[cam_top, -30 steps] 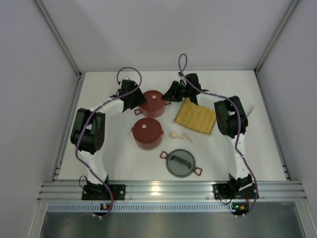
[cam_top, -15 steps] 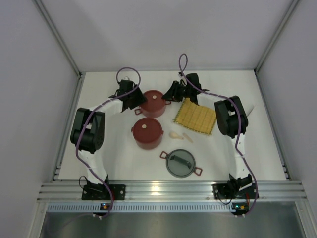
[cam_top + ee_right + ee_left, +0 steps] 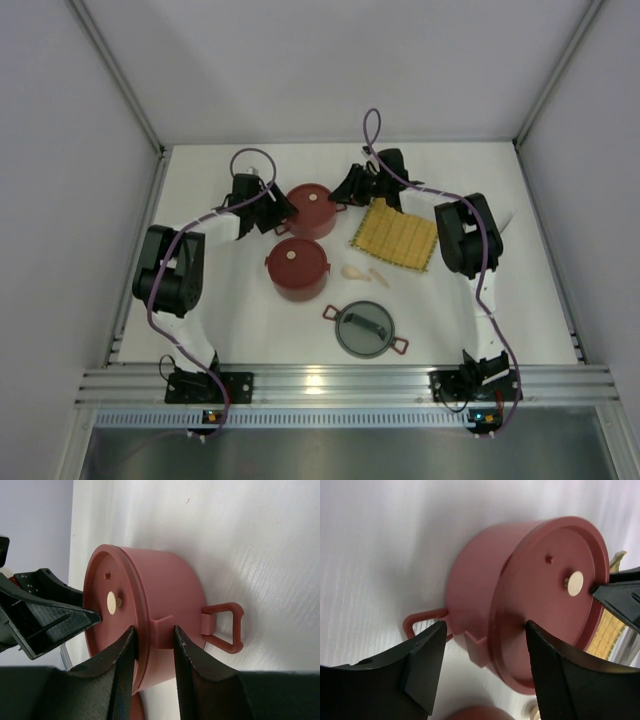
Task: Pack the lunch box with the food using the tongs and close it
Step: Pick up the packing box from the center of the board.
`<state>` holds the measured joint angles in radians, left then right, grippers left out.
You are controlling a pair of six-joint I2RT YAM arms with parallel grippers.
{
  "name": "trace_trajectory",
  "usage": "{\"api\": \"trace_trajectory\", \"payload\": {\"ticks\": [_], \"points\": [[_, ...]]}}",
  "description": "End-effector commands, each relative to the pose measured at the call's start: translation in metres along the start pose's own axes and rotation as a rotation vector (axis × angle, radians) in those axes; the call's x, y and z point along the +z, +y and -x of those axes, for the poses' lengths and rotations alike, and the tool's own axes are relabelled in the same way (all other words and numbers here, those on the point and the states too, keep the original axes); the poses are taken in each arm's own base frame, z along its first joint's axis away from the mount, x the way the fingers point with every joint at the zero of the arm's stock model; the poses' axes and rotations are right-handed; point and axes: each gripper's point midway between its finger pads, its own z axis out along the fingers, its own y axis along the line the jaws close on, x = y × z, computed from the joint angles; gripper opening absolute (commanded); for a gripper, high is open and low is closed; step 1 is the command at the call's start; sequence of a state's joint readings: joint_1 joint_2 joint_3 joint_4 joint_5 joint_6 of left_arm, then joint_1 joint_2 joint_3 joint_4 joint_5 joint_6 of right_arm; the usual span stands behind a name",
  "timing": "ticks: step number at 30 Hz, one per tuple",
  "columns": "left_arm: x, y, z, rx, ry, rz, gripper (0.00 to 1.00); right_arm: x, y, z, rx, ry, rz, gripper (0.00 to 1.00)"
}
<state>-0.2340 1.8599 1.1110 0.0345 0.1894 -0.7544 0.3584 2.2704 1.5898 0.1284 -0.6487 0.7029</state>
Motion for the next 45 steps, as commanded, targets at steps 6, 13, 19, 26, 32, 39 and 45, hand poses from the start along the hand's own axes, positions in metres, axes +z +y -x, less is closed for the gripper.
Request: {"api": "trace_trajectory", "payload": {"ticks": [6,13,19,26,32,39,45], "points": [[-0.010,0.041,-0.045,-0.050,0.149,0.105,0.67,-0.020,-0.006,0.012,0.009,-0.033,-0.033,0.00],[-0.006,0.041,-0.042,-0.082,0.125,0.095,0.56,-0.021,-0.005,0.012,0.008,-0.035,-0.031,0.00],[0.004,0.036,-0.041,-0.104,0.119,0.055,0.25,-0.021,-0.003,0.014,0.007,-0.036,-0.024,0.00],[0.012,0.026,-0.032,-0.099,0.111,0.028,0.00,-0.023,0.004,0.015,-0.009,-0.033,-0.007,0.00],[0.013,0.011,-0.016,-0.080,0.079,-0.011,0.00,-0.029,0.020,0.022,-0.033,-0.042,0.028,0.00],[0.012,-0.005,0.001,-0.056,0.051,-0.043,0.00,-0.033,0.033,0.030,-0.047,-0.050,0.054,0.00],[0.006,-0.015,0.015,-0.024,0.021,-0.052,0.00,-0.036,0.044,0.035,-0.060,-0.055,0.075,0.00]]}}
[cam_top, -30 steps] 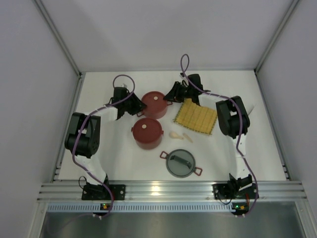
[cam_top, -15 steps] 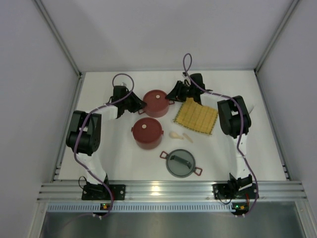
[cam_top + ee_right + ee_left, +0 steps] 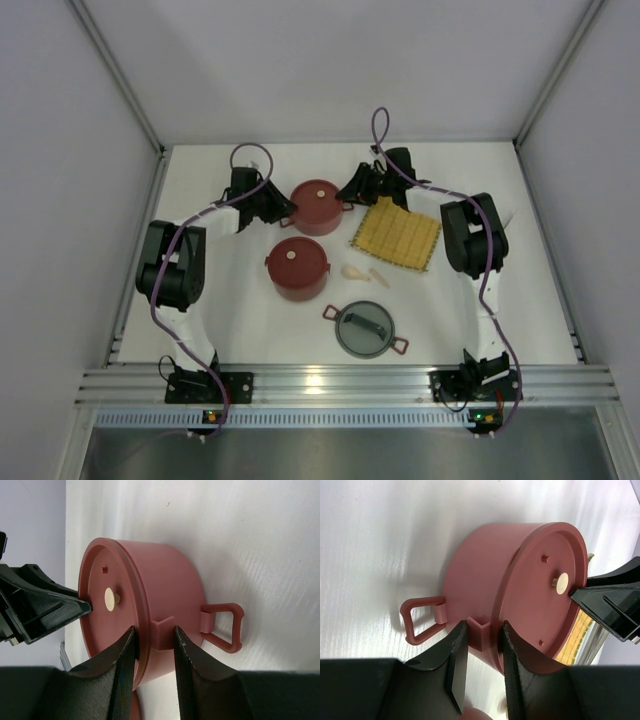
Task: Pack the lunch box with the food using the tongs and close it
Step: Pick up the packing box from the center of the board.
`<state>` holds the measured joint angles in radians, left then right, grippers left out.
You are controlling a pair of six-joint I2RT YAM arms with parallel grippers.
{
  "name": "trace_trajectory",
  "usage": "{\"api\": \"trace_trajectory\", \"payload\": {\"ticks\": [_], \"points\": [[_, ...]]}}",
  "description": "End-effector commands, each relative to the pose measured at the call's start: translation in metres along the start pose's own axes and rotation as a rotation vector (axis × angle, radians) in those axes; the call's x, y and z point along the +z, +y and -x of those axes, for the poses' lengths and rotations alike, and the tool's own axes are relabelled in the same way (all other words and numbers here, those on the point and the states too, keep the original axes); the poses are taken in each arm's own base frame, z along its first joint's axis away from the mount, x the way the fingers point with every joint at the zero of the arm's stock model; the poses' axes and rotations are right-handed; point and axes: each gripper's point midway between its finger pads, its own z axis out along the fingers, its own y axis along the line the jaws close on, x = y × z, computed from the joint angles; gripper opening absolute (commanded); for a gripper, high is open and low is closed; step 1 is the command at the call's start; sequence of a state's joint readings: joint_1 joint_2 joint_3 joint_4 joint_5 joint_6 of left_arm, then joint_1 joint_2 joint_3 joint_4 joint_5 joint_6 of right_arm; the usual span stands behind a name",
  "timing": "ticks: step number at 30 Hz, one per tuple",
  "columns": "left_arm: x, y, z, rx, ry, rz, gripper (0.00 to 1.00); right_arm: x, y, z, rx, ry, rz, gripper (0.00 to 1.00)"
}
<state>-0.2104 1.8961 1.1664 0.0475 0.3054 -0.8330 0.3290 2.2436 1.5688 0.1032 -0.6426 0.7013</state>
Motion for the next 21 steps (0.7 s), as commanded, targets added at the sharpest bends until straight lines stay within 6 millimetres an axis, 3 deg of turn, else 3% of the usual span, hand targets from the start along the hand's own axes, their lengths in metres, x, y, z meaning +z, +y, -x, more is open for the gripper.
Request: {"api": "trace_trajectory", "payload": {"ticks": [1,7,21], "points": [[0.001,0.000,0.011,0.066,-0.029,0.034,0.00,-0.024,0.053,0.028,-0.083,-0.044,0.105,0.00],[-0.001,-0.009,0.019,0.081,-0.047,0.017,0.00,-0.030,0.065,0.031,-0.095,-0.052,0.128,0.00],[-0.001,-0.006,0.015,0.085,-0.023,0.033,0.00,-0.039,0.096,0.042,-0.115,-0.072,0.187,0.00]]}}
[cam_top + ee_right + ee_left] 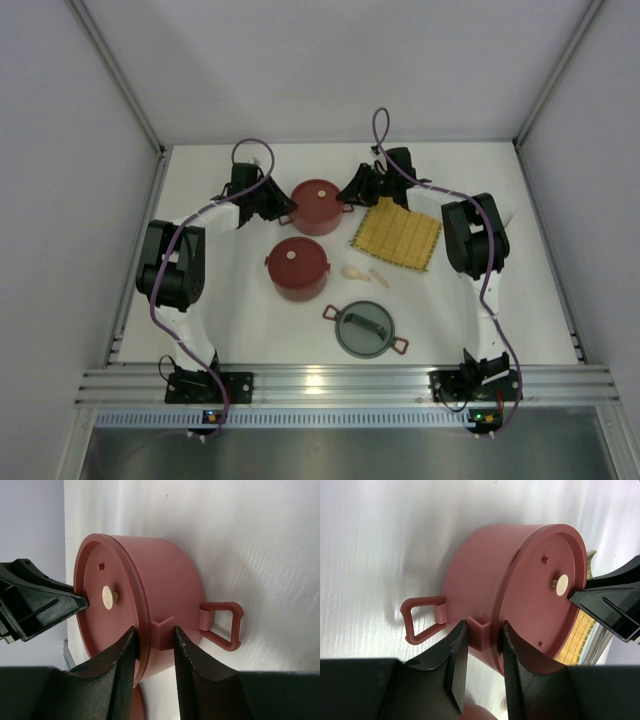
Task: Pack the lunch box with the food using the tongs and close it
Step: Pick up the packing box from the center of the board.
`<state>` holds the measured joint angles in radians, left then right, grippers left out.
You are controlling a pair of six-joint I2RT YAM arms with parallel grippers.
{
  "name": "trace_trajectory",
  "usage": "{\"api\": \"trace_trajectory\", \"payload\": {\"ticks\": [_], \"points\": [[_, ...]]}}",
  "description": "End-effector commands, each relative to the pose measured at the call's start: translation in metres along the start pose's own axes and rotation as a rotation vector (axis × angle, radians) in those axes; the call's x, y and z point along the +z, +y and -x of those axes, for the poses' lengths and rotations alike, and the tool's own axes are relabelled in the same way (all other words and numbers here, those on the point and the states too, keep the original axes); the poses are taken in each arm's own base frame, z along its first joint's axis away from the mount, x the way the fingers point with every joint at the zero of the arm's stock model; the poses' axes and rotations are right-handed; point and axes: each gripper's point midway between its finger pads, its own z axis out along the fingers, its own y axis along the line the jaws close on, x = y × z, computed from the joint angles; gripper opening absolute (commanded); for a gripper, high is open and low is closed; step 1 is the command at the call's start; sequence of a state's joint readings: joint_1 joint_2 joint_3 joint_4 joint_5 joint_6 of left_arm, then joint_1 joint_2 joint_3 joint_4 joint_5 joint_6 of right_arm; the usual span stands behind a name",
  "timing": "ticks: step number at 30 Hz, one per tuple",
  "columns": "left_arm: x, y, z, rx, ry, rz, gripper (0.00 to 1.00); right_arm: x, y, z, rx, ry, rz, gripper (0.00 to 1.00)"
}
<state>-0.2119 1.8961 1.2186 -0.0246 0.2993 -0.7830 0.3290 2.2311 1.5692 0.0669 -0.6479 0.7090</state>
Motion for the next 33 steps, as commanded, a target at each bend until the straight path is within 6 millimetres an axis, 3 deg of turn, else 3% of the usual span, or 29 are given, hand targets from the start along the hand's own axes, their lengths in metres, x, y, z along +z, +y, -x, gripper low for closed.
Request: {"api": "trace_trajectory", "payload": {"ticks": [1,18,33], "points": [[0.001,-0.002,0.011,0.043,-0.036,0.014,0.00,-0.037,0.097,0.043,-0.142,-0.088,0.199,0.00],[-0.018,-0.021,0.022,0.064,-0.073,-0.018,0.00,-0.051,0.141,0.052,-0.188,-0.109,0.246,0.00],[-0.055,-0.048,0.032,0.087,-0.115,-0.061,0.00,-0.072,0.179,0.048,-0.228,-0.128,0.271,0.00]]}}
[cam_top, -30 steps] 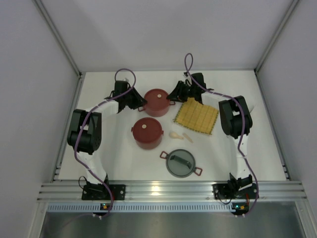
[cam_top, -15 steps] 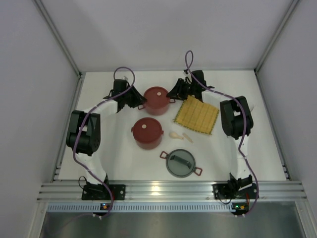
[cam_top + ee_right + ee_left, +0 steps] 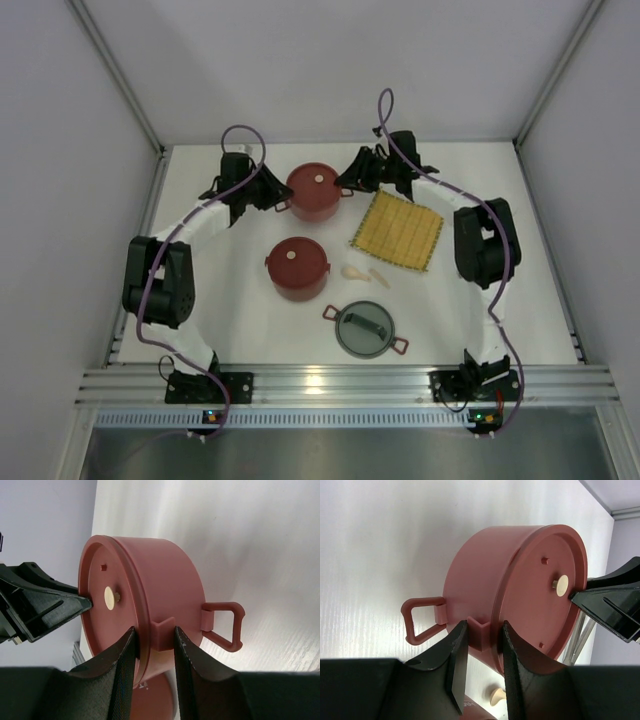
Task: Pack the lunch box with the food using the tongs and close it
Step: Pick up the packing box from the center of the board, then place the packing box into the packing box.
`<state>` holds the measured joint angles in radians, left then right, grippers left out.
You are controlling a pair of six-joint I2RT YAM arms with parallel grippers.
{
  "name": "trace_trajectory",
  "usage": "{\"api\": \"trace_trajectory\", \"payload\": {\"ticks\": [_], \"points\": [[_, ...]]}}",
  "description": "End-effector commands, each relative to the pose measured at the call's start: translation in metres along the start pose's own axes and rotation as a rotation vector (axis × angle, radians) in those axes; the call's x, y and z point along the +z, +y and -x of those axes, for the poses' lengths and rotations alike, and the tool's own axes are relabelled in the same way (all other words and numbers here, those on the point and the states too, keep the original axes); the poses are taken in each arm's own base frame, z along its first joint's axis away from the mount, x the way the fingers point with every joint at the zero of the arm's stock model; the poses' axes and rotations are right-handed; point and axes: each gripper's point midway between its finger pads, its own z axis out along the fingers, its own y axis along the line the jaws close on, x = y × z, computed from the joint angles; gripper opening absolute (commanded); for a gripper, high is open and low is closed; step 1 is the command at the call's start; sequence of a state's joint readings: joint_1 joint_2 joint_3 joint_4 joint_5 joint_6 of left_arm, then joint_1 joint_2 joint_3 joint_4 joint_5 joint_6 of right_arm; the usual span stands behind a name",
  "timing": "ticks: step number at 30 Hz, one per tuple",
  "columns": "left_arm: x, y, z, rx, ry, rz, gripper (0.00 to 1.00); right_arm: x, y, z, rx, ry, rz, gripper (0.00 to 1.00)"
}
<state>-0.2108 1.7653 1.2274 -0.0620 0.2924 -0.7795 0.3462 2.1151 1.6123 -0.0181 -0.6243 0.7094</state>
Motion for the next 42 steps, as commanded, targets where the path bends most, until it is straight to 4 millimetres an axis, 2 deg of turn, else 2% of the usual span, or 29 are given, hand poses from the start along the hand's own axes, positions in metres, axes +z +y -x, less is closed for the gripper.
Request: {"api": "trace_trajectory", "payload": {"ticks": [1,8,18,29,30,35,36,42], "points": [[-0.017,-0.013,0.011,0.056,-0.041,0.001,0.00,-0.042,0.126,0.034,-0.175,-0.084,0.246,0.00],[-0.036,-0.024,0.011,0.071,-0.050,-0.006,0.00,-0.057,0.148,0.027,-0.201,-0.095,0.254,0.00],[-0.074,-0.035,0.003,0.089,-0.078,-0.012,0.00,-0.075,0.177,-0.003,-0.231,-0.090,0.260,0.00],[-0.114,-0.029,-0.018,0.106,-0.085,0.001,0.00,-0.079,0.198,-0.062,-0.234,-0.060,0.253,0.00],[-0.116,-0.025,-0.022,0.103,-0.079,0.011,0.00,-0.077,0.199,-0.073,-0.232,-0.043,0.254,0.00],[-0.136,-0.026,-0.028,0.118,-0.085,0.008,0.00,-0.078,0.209,-0.094,-0.232,-0.042,0.244,0.00],[-0.139,-0.024,-0.029,0.127,-0.085,0.013,0.00,-0.078,0.211,-0.102,-0.228,-0.031,0.246,0.00],[-0.151,-0.017,-0.038,0.135,-0.069,0.032,0.00,-0.082,0.223,-0.124,-0.226,-0.034,0.233,0.00]]}}
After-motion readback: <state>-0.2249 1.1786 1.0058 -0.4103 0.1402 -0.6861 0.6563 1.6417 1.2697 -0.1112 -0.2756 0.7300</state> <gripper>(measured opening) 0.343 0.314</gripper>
